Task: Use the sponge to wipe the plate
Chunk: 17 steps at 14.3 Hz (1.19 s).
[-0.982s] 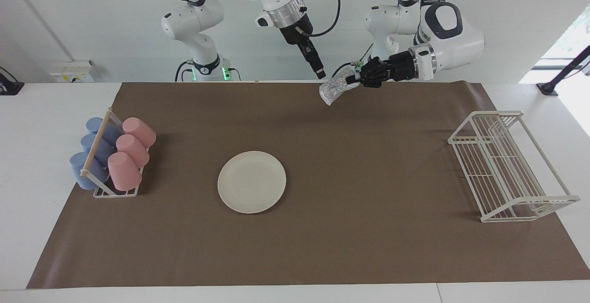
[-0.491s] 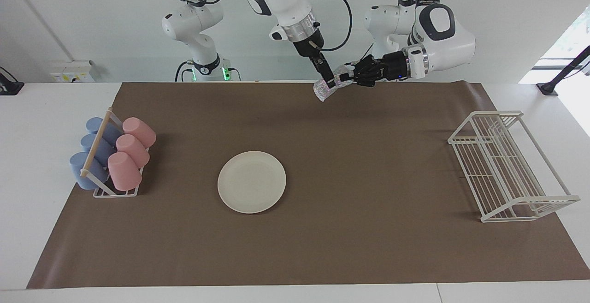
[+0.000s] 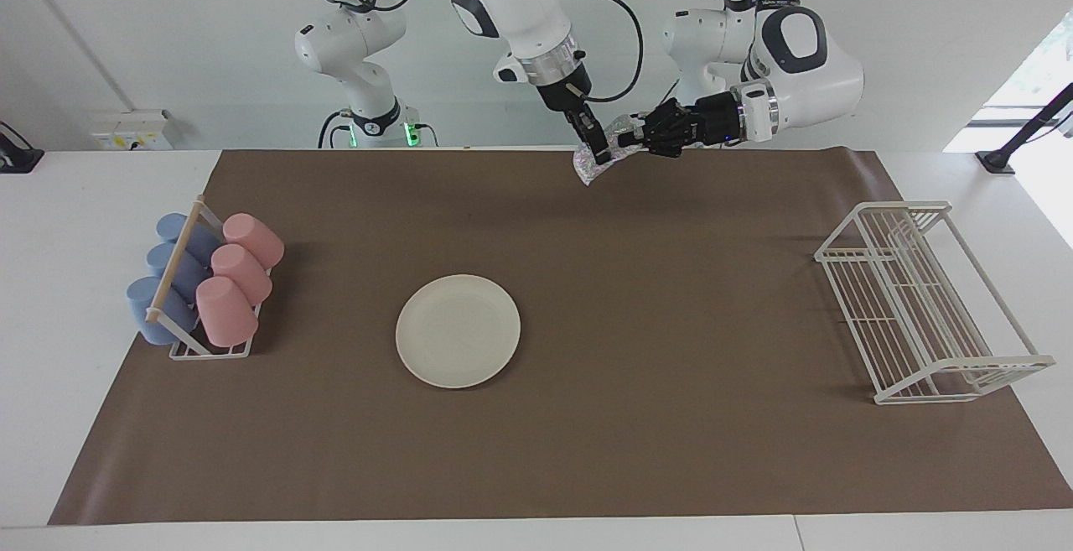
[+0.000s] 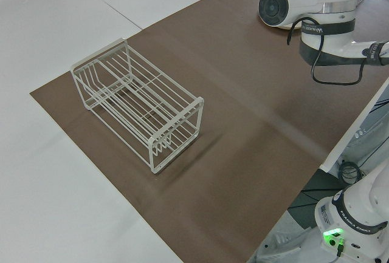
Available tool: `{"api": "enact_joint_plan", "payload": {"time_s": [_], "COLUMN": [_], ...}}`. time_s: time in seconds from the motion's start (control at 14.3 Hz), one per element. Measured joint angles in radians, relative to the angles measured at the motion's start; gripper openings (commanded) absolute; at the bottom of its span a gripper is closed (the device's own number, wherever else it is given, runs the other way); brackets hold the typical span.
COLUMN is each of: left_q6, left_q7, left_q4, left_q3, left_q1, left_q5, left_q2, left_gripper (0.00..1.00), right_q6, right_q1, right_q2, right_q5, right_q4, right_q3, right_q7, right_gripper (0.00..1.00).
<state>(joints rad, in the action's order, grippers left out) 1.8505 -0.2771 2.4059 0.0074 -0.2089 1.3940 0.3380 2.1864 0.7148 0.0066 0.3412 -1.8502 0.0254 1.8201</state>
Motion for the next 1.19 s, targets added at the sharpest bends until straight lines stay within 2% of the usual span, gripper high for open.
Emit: {"api": "enact_joint_plan", "payload": {"time_s": [0.21, 0.28, 0.35, 0.77, 0.98, 1.19], "left_q6": [0.0, 0.0, 0.0, 0.001, 0.004, 0.004], "left_q7": [-0.001, -0.002, -0.002, 0.026, 0.072, 0.086], "left_q4": [0.006, 0.006, 0.006, 0.006, 0.003, 0.0], "left_q3": [0.0, 0.0, -0.001, -0.002, 0.002, 0.005], "left_q1": [-0.008, -0.009, -0.009, -0.008, 0.008, 0.053], "left_q5": [0.0, 0.0, 0.0, -0.015, -0.126, -0.275], "left_q2": [0.002, 0.003, 0.004, 0.021, 0.023, 0.023], "left_gripper": [0.0, 0.43, 0.99, 1.0, 1.0, 1.0], "right_q6": [0.007, 0.007, 0.008, 0.004, -0.003, -0.015], "right_q1": [0.0, 0.0, 0.0, 0.0, -0.012, -0.096], "right_q2": [0.0, 0.0, 0.0, 0.0, 0.0, 0.001], "right_q5": [0.0, 0.0, 0.0, 0.0, 0.0, -0.001], "right_q4": [0.0, 0.0, 0.0, -0.002, -0.008, -0.035], "right_q3": [-0.001, -0.001, -0.001, -0.001, -0.008, -0.012], "right_q7": [-0.002, -0.002, -0.002, -0.006, -0.072, -0.236], "right_gripper": [0.0, 0.0, 0.0, 0.0, 0.0, 0.0]}}
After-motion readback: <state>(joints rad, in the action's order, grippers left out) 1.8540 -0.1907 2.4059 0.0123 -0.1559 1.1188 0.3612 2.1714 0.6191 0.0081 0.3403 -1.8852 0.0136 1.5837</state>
